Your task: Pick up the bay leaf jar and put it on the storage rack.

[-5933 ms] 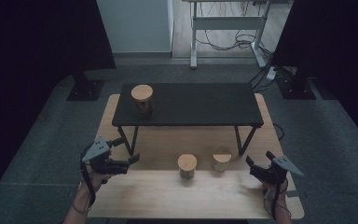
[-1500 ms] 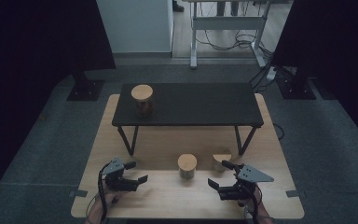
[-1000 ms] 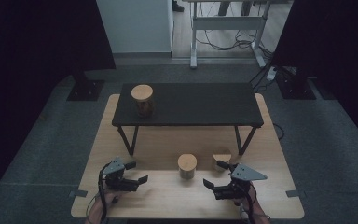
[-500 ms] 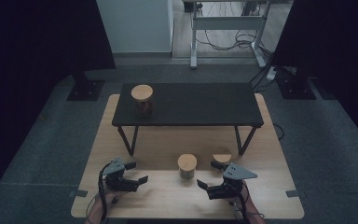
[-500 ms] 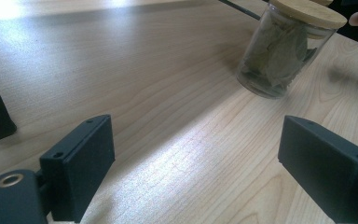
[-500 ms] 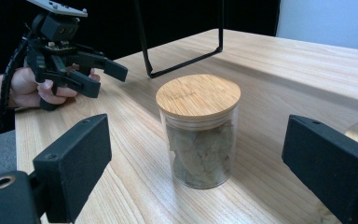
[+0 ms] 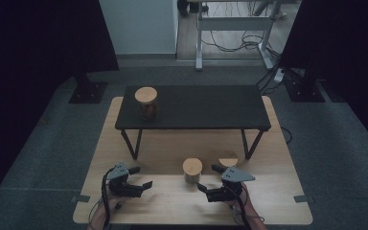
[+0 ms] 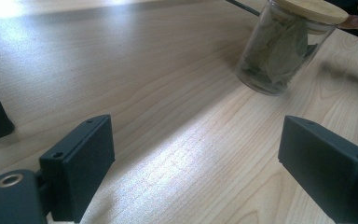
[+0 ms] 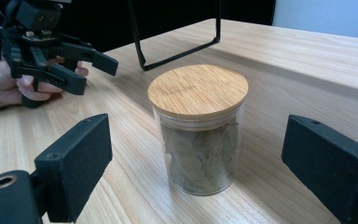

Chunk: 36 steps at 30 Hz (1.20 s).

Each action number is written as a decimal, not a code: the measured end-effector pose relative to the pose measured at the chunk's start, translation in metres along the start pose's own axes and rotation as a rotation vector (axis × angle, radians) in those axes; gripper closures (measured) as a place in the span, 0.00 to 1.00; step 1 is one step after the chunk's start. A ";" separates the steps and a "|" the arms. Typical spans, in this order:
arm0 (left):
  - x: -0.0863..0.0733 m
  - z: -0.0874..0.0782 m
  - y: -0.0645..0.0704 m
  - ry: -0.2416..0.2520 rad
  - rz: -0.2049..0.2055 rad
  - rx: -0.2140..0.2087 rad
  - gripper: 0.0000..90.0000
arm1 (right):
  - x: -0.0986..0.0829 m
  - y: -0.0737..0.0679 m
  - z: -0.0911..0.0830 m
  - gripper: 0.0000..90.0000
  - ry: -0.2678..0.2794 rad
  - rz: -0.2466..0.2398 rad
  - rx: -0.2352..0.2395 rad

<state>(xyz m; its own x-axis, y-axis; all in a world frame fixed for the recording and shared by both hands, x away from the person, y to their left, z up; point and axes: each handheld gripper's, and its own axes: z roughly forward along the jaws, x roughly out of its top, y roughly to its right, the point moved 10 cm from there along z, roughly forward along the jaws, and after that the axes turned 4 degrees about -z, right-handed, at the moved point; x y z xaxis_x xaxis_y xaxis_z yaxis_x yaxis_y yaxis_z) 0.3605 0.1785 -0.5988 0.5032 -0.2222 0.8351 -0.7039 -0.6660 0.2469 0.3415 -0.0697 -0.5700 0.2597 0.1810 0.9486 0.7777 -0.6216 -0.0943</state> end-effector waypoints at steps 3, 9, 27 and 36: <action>0.000 0.000 0.000 -0.001 0.000 0.001 0.11 | -0.001 0.001 0.004 0.09 -0.004 0.004 -0.004; 0.000 0.000 0.000 -0.002 0.002 0.000 0.11 | -0.002 0.000 0.009 0.10 -0.013 0.001 -0.011; -0.001 0.000 0.001 -0.006 0.006 -0.006 0.11 | -0.007 0.000 0.028 0.10 -0.049 0.007 -0.032; -0.001 0.000 0.002 -0.008 0.008 -0.009 0.11 | -0.008 0.002 0.036 0.11 -0.061 0.009 -0.059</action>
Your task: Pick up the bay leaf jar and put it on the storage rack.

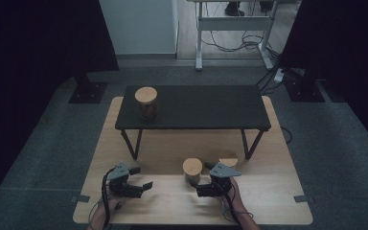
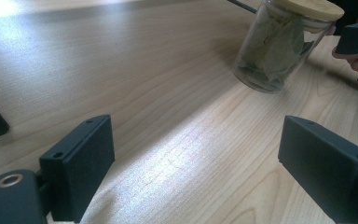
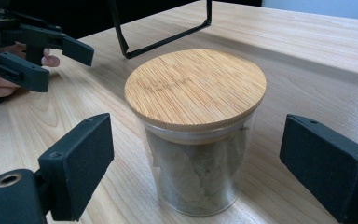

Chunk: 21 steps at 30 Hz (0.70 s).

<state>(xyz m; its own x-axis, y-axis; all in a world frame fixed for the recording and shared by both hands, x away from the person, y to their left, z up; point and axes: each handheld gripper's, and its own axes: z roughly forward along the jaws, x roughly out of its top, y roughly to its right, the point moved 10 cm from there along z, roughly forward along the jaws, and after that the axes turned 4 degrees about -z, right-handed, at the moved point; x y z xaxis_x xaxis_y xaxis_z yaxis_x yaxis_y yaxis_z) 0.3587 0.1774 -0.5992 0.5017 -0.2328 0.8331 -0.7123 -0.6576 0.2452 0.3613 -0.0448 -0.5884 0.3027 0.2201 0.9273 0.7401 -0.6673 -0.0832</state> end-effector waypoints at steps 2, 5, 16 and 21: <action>0.000 0.000 0.000 0.000 0.000 -0.001 0.11 | 0.000 0.000 0.002 0.11 -0.003 -0.001 -0.006; 0.000 0.000 0.000 0.000 0.001 -0.001 0.11 | -0.001 0.000 0.005 0.11 -0.007 -0.002 -0.014; -0.001 0.000 0.000 -0.002 0.001 -0.001 0.11 | -0.002 -0.003 0.018 0.12 -0.027 -0.002 -0.048; -0.001 0.000 0.001 -0.003 0.001 -0.002 0.11 | -0.003 -0.003 0.023 0.13 -0.035 0.004 -0.063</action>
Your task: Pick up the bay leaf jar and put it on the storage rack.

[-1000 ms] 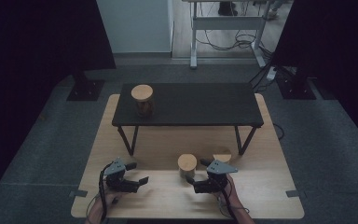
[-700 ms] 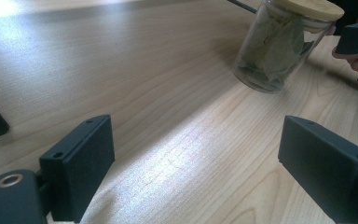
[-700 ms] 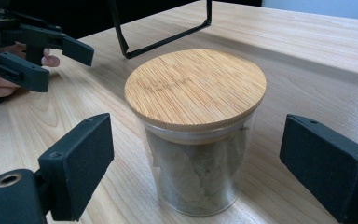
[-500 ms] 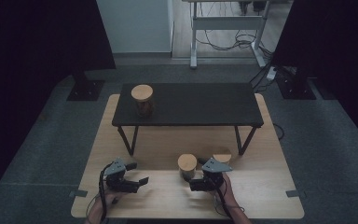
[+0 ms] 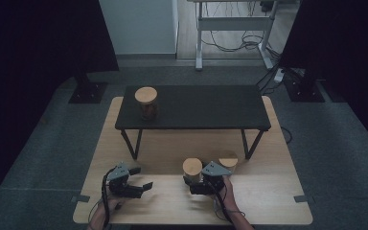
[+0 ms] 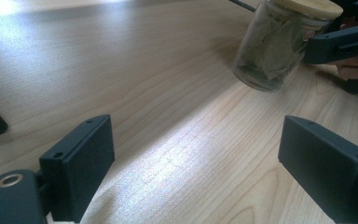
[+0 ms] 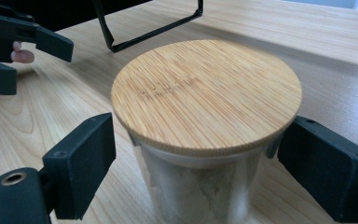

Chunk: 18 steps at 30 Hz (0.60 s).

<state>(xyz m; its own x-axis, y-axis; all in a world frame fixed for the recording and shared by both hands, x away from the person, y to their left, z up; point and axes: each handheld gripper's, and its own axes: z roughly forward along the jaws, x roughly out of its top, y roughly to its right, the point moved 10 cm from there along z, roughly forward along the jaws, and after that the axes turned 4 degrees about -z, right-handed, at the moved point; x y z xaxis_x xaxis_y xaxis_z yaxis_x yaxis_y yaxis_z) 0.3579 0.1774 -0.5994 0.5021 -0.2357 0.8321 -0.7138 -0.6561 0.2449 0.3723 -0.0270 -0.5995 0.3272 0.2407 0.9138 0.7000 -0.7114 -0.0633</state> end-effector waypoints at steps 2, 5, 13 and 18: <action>0.000 0.000 0.000 0.000 0.000 0.000 0.11 | 0.000 0.000 0.002 0.13 -0.001 0.002 -0.008; 0.000 0.000 0.000 0.000 -0.001 0.000 0.11 | 0.000 0.000 0.004 0.14 -0.005 0.000 -0.025; 0.000 0.000 0.000 0.001 -0.001 0.000 0.11 | 0.001 0.001 0.010 0.18 -0.018 0.010 -0.043; 0.000 0.000 0.000 0.001 -0.001 -0.001 0.11 | 0.001 0.001 0.012 0.26 -0.028 0.006 -0.044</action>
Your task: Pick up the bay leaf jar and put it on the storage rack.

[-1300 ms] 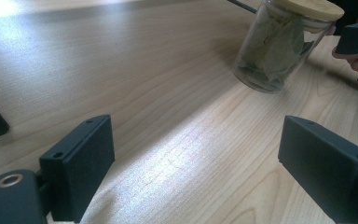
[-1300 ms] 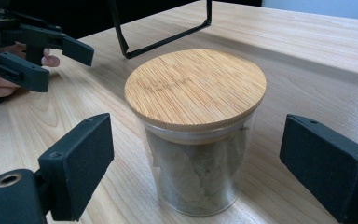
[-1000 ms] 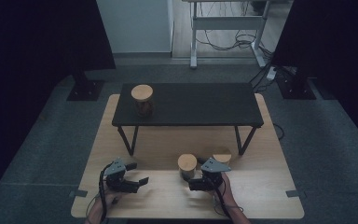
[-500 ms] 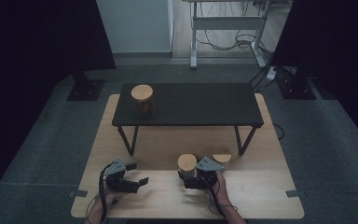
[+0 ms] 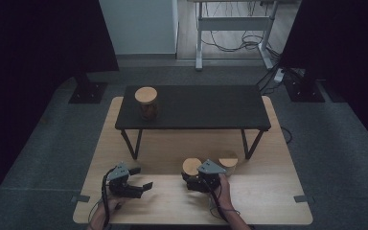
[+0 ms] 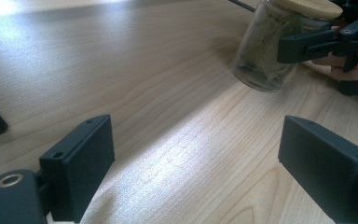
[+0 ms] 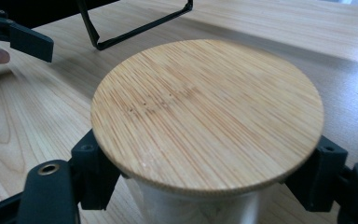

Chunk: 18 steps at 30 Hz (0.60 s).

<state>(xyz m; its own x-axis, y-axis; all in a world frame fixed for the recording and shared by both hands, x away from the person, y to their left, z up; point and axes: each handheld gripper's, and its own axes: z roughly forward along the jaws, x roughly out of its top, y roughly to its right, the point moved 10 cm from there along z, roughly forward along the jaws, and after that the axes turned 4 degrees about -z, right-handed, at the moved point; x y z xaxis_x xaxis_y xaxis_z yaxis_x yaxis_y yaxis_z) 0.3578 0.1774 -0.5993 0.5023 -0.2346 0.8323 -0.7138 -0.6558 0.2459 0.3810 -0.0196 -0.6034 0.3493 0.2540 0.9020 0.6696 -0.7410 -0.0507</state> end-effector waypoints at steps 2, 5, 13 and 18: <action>0.000 0.000 0.000 -0.001 0.000 0.000 0.11 | 0.000 0.000 0.000 0.26 -0.003 -0.004 0.002; 0.000 0.000 0.000 0.000 0.000 0.000 0.11 | 0.000 0.000 -0.001 0.27 -0.004 -0.010 0.006; 0.000 0.000 0.000 -0.001 0.000 0.001 0.11 | 0.001 0.001 -0.004 0.27 0.003 -0.005 0.025; 0.000 0.000 0.000 -0.001 0.000 0.001 0.11 | 0.003 0.000 -0.010 0.27 0.012 -0.012 0.037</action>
<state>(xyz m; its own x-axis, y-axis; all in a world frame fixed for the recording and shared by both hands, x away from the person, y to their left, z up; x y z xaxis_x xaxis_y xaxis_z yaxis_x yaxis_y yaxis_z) 0.3578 0.1776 -0.5994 0.5028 -0.2356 0.8317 -0.7131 -0.6568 0.2451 0.3758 -0.0247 -0.5961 0.3330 0.2548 0.9079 0.6979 -0.7141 -0.0555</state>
